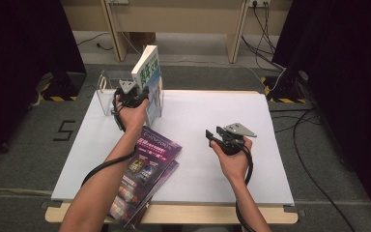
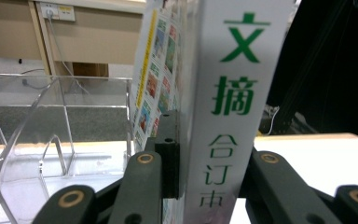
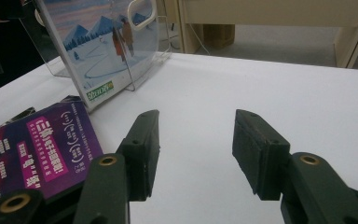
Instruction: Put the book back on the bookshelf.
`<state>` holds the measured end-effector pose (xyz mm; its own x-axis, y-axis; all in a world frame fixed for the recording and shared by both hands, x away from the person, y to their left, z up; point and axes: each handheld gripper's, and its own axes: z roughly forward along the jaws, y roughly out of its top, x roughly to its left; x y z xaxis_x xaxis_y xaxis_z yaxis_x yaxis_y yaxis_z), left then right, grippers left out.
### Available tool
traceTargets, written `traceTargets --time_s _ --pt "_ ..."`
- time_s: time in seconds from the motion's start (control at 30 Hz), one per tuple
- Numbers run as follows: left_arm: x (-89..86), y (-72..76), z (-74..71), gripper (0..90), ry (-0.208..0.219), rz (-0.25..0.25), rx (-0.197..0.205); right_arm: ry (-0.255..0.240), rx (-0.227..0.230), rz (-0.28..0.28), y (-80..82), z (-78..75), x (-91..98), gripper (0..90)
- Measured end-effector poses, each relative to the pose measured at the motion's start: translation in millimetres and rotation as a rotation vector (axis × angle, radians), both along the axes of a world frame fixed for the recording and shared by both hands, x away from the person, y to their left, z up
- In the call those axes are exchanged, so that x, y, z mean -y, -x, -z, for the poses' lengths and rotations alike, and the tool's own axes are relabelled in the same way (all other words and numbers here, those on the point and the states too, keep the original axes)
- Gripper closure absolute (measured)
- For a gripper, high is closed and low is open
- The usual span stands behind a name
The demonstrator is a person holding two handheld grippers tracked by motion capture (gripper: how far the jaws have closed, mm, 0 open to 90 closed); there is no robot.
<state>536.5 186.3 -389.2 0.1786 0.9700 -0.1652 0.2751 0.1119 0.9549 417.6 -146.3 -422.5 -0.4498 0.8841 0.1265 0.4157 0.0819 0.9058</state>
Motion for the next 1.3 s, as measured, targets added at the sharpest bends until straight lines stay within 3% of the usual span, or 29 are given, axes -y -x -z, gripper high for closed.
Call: traceTargets --time_s 0.23,0.53,0.67,0.77,0.83,0.97,1.03,1.17,1.3 --pt "-1.5 -0.7 0.5 70.8 0.033 -0.002 0.048 -0.003 -0.002 0.005 -1.3 1.6 2.5 51.5" --pt "-0.6 -10.3 -5.3 69.8 0.041 0.005 0.016 -0.005 -0.016 0.012 -0.7 1.5 4.3 51.5" --pt "-1.4 -15.4 -10.5 71.8 0.004 0.015 -0.018 0.0 -0.03 0.015 -1.3 2.7 5.3 52.3" --pt "-4.9 -19.6 -13.5 72.6 0.032 0.034 -0.048 -0.003 -0.039 0.016 -1.7 3.3 5.8 53.3" --pt "-7.0 -21.0 -14.6 73.1 0.041 0.064 -0.046 -0.002 -0.044 0.02 -1.7 3.6 6.2 53.6" --pt "-6.1 -19.7 -24.7 73.6 -0.025 0.145 0.01 -0.012 -0.05 0.023 -2.9 4.5 8.1 54.0" --pt "-4.1 -19.8 -31.6 73.6 -0.058 0.158 0.038 -0.013 -0.05 0.024 -3.6 5.2 9.0 54.1" --pt "-2.4 -24.0 -36.5 73.5 -0.075 0.13 0.086 -0.015 -0.047 0.022 -3.9 6.3 10.8 54.1" --pt "1.5 -32.2 -30.7 73.5 -0.14 0.108 0.108 -0.017 -0.038 0.021 -3.7 6.1 13.2 54.3"
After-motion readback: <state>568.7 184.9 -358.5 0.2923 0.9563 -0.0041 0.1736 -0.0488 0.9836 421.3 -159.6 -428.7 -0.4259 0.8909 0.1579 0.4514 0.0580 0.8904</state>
